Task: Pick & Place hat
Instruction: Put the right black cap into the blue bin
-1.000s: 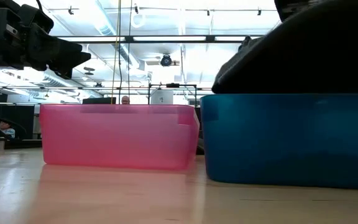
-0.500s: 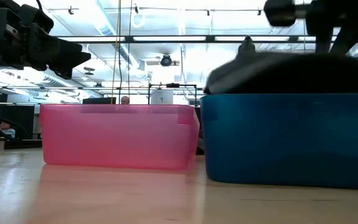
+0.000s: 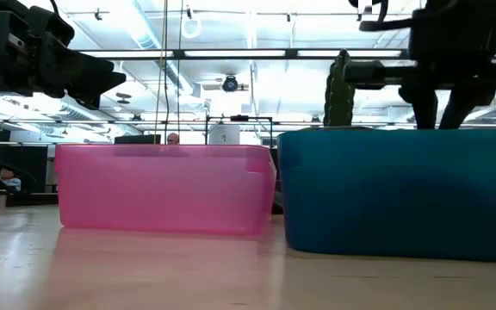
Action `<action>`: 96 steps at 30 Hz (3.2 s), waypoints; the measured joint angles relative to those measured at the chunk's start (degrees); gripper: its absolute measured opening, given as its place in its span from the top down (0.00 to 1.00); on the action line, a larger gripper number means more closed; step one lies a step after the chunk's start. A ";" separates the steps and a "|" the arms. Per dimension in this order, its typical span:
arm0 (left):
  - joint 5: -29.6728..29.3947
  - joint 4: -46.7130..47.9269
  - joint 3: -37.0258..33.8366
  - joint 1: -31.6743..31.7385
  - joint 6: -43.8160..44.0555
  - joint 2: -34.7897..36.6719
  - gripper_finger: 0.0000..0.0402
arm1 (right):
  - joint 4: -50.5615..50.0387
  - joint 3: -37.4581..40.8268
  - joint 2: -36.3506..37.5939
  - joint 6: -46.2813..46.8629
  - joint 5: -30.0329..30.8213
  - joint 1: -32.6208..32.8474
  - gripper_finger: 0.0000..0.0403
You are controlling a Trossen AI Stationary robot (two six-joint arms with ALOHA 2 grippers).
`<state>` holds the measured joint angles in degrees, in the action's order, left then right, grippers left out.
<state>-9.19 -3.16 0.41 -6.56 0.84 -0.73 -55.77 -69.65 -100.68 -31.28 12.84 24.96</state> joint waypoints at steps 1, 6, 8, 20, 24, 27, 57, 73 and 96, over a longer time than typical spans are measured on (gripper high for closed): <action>0.01 -0.01 0.01 0.00 0.00 0.00 0.57 | 0.00 -0.01 -0.26 -0.29 -0.08 -0.03 1.00; 0.00 0.00 0.00 0.01 0.00 0.00 0.57 | 0.10 -0.01 -0.70 1.39 -1.72 -0.05 1.00; 0.02 0.00 -0.01 0.01 0.00 0.00 0.57 | 0.05 -0.01 -0.66 2.95 -1.73 -0.05 0.98; 0.01 0.00 -0.01 0.00 0.00 0.00 0.57 | 0.19 0.03 0.09 5.93 -2.08 -0.03 0.81; 0.00 0.00 -0.01 0.01 0.00 0.00 0.57 | 0.62 0.05 1.94 7.47 -2.23 -0.03 0.75; 0.01 0.00 0.00 0.00 0.01 0.00 0.57 | 0.98 0.03 3.46 9.96 -2.21 -0.03 0.71; 0.02 -0.01 0.00 0.00 0.00 0.00 0.57 | 29.99 -0.10 10.03 36.86 1.60 -5.90 0.74; 0.01 -0.01 0.00 0.01 0.00 0.00 0.57 | 29.07 -0.10 2.19 40.24 -1.89 -10.43 0.99; 0.02 0.00 0.00 0.01 0.02 0.00 0.57 | 25.34 -0.10 -5.85 47.53 -3.42 -12.79 1.00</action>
<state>-9.17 -3.16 0.41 -6.55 0.86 -0.73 -30.43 -69.76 -106.52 16.25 9.42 12.16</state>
